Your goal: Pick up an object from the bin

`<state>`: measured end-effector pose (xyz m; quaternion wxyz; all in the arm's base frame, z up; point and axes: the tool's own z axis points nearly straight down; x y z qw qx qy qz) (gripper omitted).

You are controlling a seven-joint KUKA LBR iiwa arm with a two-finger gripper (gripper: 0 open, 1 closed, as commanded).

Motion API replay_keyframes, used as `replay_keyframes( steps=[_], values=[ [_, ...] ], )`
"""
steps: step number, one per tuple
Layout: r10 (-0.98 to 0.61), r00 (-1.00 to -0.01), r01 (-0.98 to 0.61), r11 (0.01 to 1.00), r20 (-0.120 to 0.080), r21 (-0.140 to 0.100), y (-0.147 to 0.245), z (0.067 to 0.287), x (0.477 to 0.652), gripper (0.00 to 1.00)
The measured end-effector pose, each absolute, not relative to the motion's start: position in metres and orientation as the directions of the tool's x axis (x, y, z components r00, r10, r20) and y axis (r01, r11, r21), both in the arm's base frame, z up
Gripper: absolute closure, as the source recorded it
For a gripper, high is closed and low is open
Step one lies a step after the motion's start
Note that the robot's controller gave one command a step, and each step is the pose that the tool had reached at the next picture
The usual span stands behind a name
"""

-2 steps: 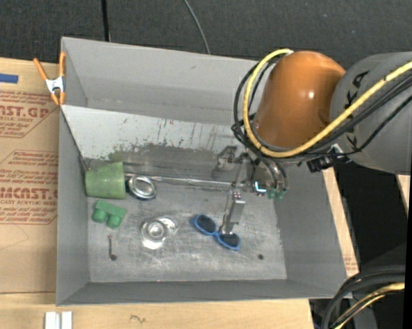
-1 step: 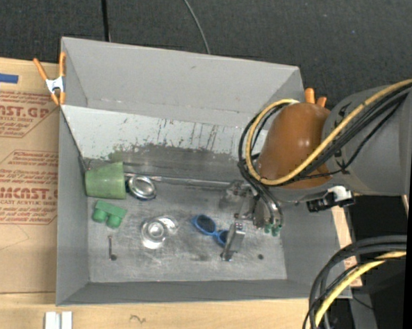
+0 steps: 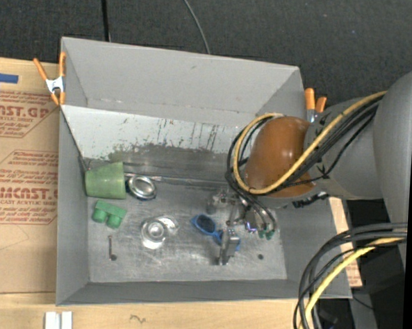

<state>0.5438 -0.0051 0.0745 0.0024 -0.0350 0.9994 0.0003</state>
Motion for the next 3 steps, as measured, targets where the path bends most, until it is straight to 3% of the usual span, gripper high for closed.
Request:
replay_keyframes(
  steps=[1, 2, 3],
  values=[
    [-0.069, -0.998, -0.069, 0.998, -0.002, 0.001, -0.005, 0.075, 0.543, 1.00],
    [-0.325, -0.946, -0.325, 0.946, -0.009, -0.003, -0.008, 0.195, 0.562, 1.00],
    [-0.525, -0.851, -0.525, 0.851, -0.005, -0.006, -0.083, 0.271, 0.560, 1.00]
  ],
)
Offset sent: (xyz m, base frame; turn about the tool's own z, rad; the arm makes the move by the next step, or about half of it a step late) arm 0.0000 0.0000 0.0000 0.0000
